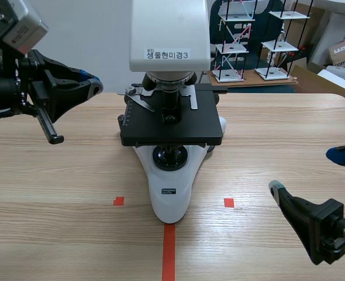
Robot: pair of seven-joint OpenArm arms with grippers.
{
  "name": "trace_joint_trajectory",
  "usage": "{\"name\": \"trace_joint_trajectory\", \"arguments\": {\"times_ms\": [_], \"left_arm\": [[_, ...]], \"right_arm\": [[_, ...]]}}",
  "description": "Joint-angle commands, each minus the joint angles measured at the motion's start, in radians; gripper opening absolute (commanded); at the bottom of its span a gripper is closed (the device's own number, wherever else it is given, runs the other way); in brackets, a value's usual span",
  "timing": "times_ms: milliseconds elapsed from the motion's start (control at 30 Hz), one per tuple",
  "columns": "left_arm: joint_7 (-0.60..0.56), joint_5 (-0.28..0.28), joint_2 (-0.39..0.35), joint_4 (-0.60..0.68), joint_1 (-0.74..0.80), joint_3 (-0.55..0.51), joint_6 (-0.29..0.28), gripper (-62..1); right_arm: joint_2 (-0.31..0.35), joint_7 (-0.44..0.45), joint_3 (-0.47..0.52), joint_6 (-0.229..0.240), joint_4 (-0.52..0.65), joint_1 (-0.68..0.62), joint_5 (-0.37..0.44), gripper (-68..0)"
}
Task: Return to the home posture
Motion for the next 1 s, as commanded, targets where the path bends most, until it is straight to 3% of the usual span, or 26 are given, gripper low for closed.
{"name": "trace_joint_trajectory", "arguments": {"times_ms": [0, 800, 867, 967], "left_arm": [[-0.016, -0.007, 0.0, 0.013, -0.008, -0.006, 0.005, -59.5], [-0.013, -0.008, -0.001, 0.013, 0.0, -0.006, 0.013, -59.3], [-0.013, -0.008, -0.002, 0.013, 0.011, -0.009, 0.015, -55.2], [-0.013, -0.008, -0.001, 0.013, 0.044, -0.025, 0.016, -43.6]], "right_arm": [[0.008, 0.012, 0.008, 0.0, 0.016, -0.002, 0.004, -1.0], [0.008, 0.012, 0.008, 0.0, 0.016, -0.002, 0.004, -1.0], [0.008, 0.011, 0.008, 0.0, 0.016, -0.002, 0.004, -1.0], [0.008, 0.012, 0.008, 0.0, 0.016, -0.002, 0.004, -1.0]]}}
